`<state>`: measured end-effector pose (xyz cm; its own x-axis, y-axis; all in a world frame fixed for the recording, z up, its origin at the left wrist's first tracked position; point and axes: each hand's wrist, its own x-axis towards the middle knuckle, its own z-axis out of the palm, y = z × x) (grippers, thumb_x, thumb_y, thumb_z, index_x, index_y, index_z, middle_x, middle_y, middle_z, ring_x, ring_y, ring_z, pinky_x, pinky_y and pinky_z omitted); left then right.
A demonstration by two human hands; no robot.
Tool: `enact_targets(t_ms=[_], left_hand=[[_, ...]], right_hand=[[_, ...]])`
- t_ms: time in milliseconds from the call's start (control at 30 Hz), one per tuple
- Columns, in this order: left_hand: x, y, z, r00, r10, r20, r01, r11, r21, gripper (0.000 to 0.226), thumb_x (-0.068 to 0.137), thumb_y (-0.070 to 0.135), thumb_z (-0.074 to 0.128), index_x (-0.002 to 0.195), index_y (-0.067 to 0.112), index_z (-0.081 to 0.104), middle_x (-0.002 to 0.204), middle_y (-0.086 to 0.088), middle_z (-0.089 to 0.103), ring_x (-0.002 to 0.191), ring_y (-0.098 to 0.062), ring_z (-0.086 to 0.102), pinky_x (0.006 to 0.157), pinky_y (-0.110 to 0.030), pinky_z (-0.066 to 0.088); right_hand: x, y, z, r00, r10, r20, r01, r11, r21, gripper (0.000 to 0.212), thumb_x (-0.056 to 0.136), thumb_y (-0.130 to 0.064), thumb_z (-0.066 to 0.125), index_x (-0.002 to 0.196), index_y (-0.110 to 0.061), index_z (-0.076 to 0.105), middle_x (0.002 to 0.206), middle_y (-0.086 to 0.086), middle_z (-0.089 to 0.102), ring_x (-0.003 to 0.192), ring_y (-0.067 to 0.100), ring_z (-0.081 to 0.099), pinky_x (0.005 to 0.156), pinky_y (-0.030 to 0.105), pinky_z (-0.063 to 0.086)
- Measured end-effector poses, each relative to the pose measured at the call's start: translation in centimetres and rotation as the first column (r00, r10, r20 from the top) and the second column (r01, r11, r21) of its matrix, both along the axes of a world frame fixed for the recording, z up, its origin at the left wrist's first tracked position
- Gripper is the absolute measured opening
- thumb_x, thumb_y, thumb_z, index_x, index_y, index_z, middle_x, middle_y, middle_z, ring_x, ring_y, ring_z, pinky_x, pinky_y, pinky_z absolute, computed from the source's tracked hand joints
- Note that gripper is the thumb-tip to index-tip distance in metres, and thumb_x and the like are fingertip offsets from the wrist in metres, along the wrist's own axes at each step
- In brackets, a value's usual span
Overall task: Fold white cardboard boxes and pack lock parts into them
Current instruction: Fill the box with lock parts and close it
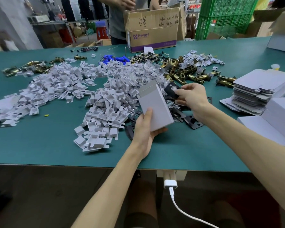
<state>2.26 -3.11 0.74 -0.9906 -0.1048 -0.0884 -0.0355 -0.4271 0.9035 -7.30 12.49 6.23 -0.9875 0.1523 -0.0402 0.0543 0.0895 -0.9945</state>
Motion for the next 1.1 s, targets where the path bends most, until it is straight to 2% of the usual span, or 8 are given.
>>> enact_targets(t_ms=[200,333,433,533,667,800,967,1100], left_hand=[[0.1,0.3,0.0,0.999,-0.045,-0.022,0.043,0.996,-0.075,0.037,0.107,0.030,0.055,0.133,0.003,0.052,0.119,-0.014,0.067,0.094,-0.020,0.070,0.065,-0.037,0.061],[0.1,0.4,-0.2,0.998,-0.050,-0.036,0.046,0.993,-0.113,0.043,0.105,0.031,0.059,0.133,0.000,0.051,0.116,-0.013,0.065,0.094,-0.019,0.071,0.072,-0.044,0.063],[0.1,0.4,-0.4,0.997,-0.061,-0.050,0.053,0.989,-0.137,0.039,0.101,0.034,0.064,0.126,0.004,0.055,0.119,-0.014,0.064,0.105,-0.024,0.065,0.094,-0.057,0.058],[0.2,0.4,-0.4,0.995,-0.070,-0.067,0.059,0.986,-0.156,0.047,0.090,0.042,0.070,0.121,0.009,0.058,0.118,-0.014,0.067,0.107,-0.023,0.065,0.106,-0.059,0.051],[0.2,0.3,-0.7,0.992,-0.088,-0.086,0.074,0.986,-0.152,0.046,0.088,0.042,0.072,0.119,0.011,0.059,0.115,-0.011,0.069,0.105,-0.020,0.068,0.106,-0.055,0.052],[0.1,0.2,-0.9,0.991,-0.098,-0.093,0.083,0.985,-0.150,0.047,0.089,0.041,0.071,0.121,0.009,0.060,0.113,-0.008,0.072,0.105,-0.019,0.069,0.105,-0.050,0.054],[0.0,0.2,-1.1,0.991,-0.100,-0.086,0.083,0.979,-0.187,0.045,0.088,0.038,0.071,0.118,0.007,0.059,0.113,-0.011,0.072,0.104,-0.021,0.068,0.098,-0.043,0.056],[0.0,0.3,-1.1,0.992,-0.108,-0.065,0.094,0.976,-0.195,0.048,0.087,0.041,0.070,0.120,0.008,0.059,0.114,-0.010,0.072,0.106,-0.020,0.068,0.100,-0.044,0.055]], right_hand=[[2.2,0.7,3.9,0.972,0.058,-0.228,-0.084,0.991,-0.102,0.025,0.090,-0.001,0.072,0.111,-0.012,0.070,0.108,0.010,0.072,0.085,0.021,0.077,0.067,0.024,0.059],[3.4,0.1,6.3,0.877,0.141,-0.460,-0.062,0.981,0.183,0.022,0.089,-0.004,0.073,0.110,-0.010,0.075,0.099,0.005,0.076,0.088,0.023,0.074,0.073,0.030,0.061],[4.1,-0.7,7.0,0.806,0.270,-0.527,-0.029,0.907,0.420,0.018,0.088,-0.004,0.074,0.105,-0.012,0.077,0.094,0.000,0.076,0.082,0.013,0.072,0.080,0.023,0.058],[4.4,-1.2,6.9,0.770,0.346,-0.536,0.028,0.821,0.571,0.016,0.090,-0.005,0.073,0.103,-0.011,0.077,0.092,-0.003,0.075,0.080,0.004,0.067,0.083,0.018,0.055],[4.7,-1.2,6.5,0.754,0.438,-0.488,0.065,0.690,0.720,0.012,0.092,-0.009,0.071,0.103,-0.009,0.077,0.098,0.004,0.077,0.090,0.021,0.069,0.090,0.040,0.055],[5.0,-1.0,6.5,0.768,0.498,-0.403,0.016,0.614,0.789,0.009,0.091,-0.015,0.073,0.099,-0.015,0.077,0.096,0.001,0.075,0.100,0.027,0.065,0.094,0.048,0.050],[4.8,-0.9,6.1,0.821,0.493,-0.289,-0.002,0.508,0.861,0.011,0.098,-0.021,0.065,0.094,-0.026,0.075,0.092,-0.007,0.070,0.109,0.025,0.050,0.096,0.039,0.023],[4.8,-0.8,5.3,0.827,0.517,-0.221,-0.002,0.395,0.919,0.022,0.102,-0.016,0.055,0.097,-0.026,0.074,0.083,-0.010,0.057,0.112,0.022,0.043,0.097,0.037,0.019]])
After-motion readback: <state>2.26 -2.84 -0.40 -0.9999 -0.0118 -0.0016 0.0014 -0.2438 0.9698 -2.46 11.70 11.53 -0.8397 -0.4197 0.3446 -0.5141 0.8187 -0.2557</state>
